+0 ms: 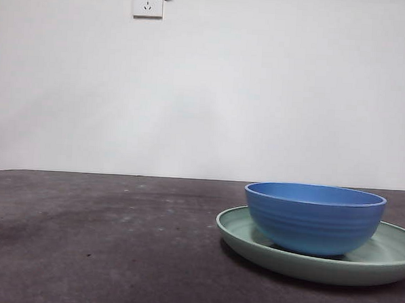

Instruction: Pick up the blue bowl, put it on the green plate, put it on desk

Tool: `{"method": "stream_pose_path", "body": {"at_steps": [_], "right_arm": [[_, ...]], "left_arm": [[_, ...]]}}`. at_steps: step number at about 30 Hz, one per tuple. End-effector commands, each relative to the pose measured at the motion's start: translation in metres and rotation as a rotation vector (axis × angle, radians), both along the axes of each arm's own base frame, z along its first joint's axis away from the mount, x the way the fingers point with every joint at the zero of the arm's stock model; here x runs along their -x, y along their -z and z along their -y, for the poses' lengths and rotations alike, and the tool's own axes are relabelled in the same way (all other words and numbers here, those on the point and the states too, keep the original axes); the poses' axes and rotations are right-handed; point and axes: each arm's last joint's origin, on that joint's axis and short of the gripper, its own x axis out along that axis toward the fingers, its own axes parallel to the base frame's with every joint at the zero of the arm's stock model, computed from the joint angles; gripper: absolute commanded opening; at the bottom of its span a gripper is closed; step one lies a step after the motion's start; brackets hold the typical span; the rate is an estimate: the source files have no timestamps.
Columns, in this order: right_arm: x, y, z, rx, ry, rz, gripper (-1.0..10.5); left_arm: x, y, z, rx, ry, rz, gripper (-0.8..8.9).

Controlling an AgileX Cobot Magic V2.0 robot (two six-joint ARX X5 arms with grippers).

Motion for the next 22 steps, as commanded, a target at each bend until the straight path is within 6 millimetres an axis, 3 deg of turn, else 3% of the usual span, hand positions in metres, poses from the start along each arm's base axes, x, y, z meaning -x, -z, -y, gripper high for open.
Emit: {"method": "stream_pose_path", "body": {"at_steps": [1, 6, 11, 22], "right_arm": [[-0.001, -0.006, 0.0, -0.001, -0.002, 0.034, 6.1], [-0.003, -0.007, 0.0, -0.002, -0.002, 0.049, 6.1], [-0.003, -0.007, 0.0, -0.009, 0.006, 0.041, 6.1], [-0.003, -0.007, 0.0, -0.04, 0.037, 0.006, 6.1]], "left_arm": [[0.018, -0.01, -0.024, -0.012, 0.012, 0.03, 5.31], [0.059, -0.011, -0.068, 0.07, -0.048, 0.163, 5.3], [0.101, 0.015, -0.101, 0.115, -0.082, 0.25, 5.31], [0.167, 0.084, -0.135, 0.242, -0.055, 0.268, 5.31]]}}
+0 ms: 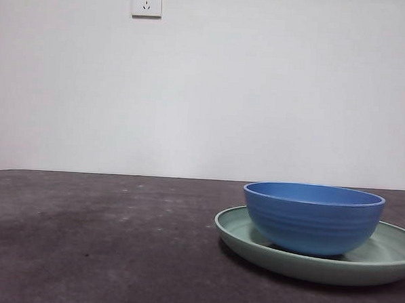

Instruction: Pick up the blue bowl, put it on the green plate, put it on desk

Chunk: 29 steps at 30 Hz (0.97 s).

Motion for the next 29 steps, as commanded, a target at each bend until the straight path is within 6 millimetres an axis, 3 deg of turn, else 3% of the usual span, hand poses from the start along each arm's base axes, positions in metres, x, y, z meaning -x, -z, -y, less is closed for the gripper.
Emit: {"method": "stream_pose_path", "body": {"at_steps": [1, 5, 14, 29], "right_arm": [[-0.001, -0.005, 0.0, -0.021, 0.016, -0.002, 6.1], [0.0, -0.004, 0.0, -0.029, 0.024, -0.027, 6.1], [-0.003, 0.006, 0.001, 0.022, 0.07, -0.154, 6.1], [-0.074, 0.051, 0.008, 0.239, 0.112, -0.476, 6.1]], "left_arm": [[0.011, 0.014, -0.003, 0.043, 0.049, -0.026, 5.31], [0.027, 0.027, -0.011, 0.067, 0.081, -0.031, 5.31], [0.04, 0.025, -0.018, 0.091, 0.086, 0.023, 5.31], [0.04, 0.025, -0.018, 0.092, 0.085, 0.022, 5.31]]}}
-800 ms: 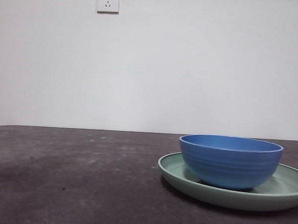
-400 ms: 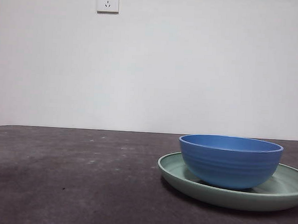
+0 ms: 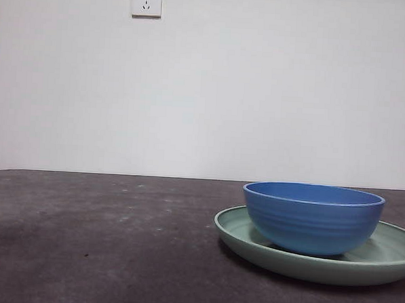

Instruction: Pick up the blue bowl, put it on the green plate, put it on desk

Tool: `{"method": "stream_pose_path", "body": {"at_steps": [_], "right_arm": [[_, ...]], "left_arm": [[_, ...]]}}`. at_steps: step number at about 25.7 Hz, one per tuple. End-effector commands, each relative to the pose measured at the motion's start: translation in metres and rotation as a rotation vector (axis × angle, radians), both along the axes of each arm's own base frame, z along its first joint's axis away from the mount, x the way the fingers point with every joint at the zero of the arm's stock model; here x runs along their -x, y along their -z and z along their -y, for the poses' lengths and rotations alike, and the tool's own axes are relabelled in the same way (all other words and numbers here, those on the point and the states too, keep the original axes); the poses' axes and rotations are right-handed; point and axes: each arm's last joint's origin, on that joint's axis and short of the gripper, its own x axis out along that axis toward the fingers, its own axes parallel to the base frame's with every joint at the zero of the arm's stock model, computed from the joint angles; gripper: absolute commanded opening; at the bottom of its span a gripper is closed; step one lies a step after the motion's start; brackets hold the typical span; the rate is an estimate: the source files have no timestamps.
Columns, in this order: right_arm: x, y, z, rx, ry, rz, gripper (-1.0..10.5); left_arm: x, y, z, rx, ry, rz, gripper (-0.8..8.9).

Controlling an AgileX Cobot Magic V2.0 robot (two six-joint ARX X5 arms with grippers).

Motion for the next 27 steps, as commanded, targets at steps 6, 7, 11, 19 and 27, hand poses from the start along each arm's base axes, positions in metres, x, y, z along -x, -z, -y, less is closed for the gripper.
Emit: {"method": "stream_pose_path", "body": {"at_steps": [6, 7, 11, 19, 27], "right_arm": [[-0.038, 0.023, 0.002, 0.066, -0.048, -0.053, 6.1], [-0.043, 0.027, 0.002, 0.07, -0.057, -0.066, 6.1], [-0.06, 0.043, 0.002, 0.071, -0.071, -0.085, 6.1], [-0.089, 0.069, -0.005, 0.079, -0.134, -0.06, 6.1], [-0.109, 0.097, -0.018, 0.038, -0.2, -0.056, 4.0]], "left_arm": [[0.0, -0.004, 0.0, 0.014, 0.002, 0.01, 5.31], [0.0, -0.004, 0.0, 0.016, 0.0, 0.007, 5.31], [0.0, -0.004, 0.0, 0.017, -0.001, 0.005, 5.31], [0.0, -0.004, 0.0, 0.018, -0.001, 0.005, 5.31], [0.0, -0.004, 0.0, 0.021, -0.005, 0.0, 5.31]]}}
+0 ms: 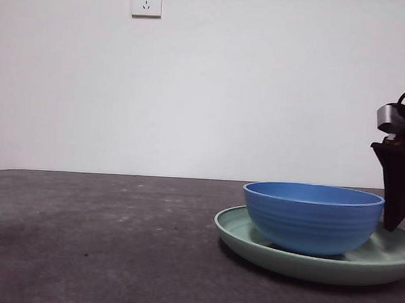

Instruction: Pick up the blue bowl, put it on the green plate, put it on desk

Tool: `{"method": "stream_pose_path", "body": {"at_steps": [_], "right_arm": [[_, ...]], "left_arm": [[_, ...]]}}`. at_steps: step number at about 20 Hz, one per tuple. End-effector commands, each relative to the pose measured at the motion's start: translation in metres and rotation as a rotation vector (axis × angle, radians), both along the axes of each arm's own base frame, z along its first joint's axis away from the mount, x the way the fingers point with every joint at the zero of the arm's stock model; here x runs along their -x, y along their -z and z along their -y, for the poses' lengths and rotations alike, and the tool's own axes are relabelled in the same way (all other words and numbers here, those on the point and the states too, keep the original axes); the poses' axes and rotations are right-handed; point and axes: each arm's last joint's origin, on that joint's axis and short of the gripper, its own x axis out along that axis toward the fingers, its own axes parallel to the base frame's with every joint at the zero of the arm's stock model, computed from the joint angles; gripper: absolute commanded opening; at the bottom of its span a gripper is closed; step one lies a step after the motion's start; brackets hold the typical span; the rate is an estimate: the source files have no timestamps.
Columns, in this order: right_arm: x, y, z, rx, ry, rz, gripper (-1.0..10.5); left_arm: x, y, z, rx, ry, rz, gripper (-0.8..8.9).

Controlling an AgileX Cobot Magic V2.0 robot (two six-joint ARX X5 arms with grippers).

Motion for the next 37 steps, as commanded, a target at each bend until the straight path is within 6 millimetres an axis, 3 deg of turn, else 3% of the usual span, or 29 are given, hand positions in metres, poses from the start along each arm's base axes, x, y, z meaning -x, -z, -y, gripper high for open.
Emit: {"method": "stream_pose_path", "body": {"at_steps": [1, 6, 17, 23, 28, 32, 37], "right_arm": [[-0.007, 0.002, -0.005, -0.034, -0.041, 0.027, 3.7], [-0.01, 0.001, -0.006, -0.033, -0.048, 0.061, 2.5], [-0.014, 0.011, -0.008, -0.096, -0.065, 0.027, 2.0], [-0.014, 0.016, -0.009, -0.131, -0.071, 0.008, 0.1], [-0.015, 0.015, -0.009, -0.139, -0.029, -0.008, 0.1], [-0.023, 0.002, -0.011, -0.204, 0.003, 0.0, 0.1], [-0.04, -0.034, -0.025, -0.246, 0.025, 0.028, 0.1]], "left_arm": [[0.0, -0.004, 0.0, 0.012, 0.005, 0.013, 5.31], [0.0, -0.004, 0.0, 0.012, 0.005, 0.014, 5.31], [0.0, -0.004, 0.0, 0.012, 0.005, 0.014, 5.31], [0.0, -0.004, 0.0, 0.012, 0.005, 0.013, 5.31], [0.0, -0.004, 0.0, 0.012, 0.005, 0.013, 5.31], [0.0, -0.004, 0.0, 0.012, 0.005, 0.014, 5.31], [0.0, -0.004, 0.001, 0.013, 0.005, 0.017, 5.31]]}}
